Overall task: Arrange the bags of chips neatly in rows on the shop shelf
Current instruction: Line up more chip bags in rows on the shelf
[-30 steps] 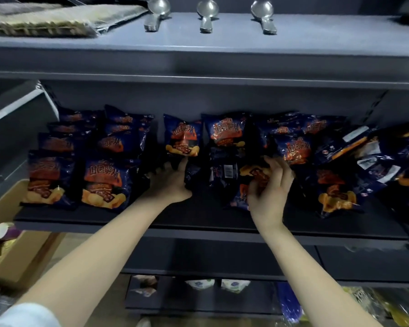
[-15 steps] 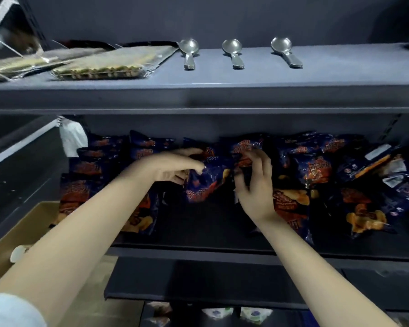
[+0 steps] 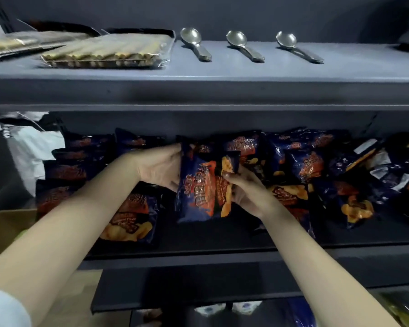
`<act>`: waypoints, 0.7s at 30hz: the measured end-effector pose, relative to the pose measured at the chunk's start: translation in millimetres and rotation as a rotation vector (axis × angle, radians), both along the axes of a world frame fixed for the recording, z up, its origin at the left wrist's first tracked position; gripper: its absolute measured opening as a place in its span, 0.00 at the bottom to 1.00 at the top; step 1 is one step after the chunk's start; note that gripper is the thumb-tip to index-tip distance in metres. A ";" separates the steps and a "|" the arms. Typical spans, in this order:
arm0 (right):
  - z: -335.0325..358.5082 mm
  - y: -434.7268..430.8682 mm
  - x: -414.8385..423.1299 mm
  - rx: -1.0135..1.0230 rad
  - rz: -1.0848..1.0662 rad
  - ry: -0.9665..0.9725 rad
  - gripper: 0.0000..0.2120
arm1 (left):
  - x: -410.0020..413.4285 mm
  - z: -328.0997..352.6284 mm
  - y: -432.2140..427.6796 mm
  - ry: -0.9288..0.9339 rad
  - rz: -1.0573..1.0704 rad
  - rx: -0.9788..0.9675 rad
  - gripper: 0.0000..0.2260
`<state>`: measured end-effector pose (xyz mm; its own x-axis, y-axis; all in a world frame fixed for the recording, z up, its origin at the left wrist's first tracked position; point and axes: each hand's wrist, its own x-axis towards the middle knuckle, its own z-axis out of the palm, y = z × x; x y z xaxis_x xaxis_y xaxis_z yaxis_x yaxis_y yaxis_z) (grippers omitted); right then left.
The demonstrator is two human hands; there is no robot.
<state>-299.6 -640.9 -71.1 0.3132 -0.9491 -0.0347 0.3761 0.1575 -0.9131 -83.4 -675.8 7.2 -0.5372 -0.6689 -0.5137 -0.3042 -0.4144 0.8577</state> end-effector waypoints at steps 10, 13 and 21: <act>-18.9 11.5 23.9 0.340 -0.332 -0.360 0.31 | -1.7 3.3 -14.7 -0.185 0.055 -0.732 0.27; -20.0 12.3 14.8 0.278 -0.388 -0.110 0.27 | 4.6 6.4 -21.9 -0.233 -0.005 -0.760 0.20; 4.8 -1.3 -6.2 -0.222 -0.053 0.682 0.45 | 1.1 -2.8 -25.5 -0.205 -0.151 -0.734 0.20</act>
<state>-305.7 -642.2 -66.3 0.2435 -0.9698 -0.0104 -0.2876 -0.0620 -0.9558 -82.3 -701.3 4.4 -0.5918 -0.8034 -0.0658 -0.4940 0.2969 0.8172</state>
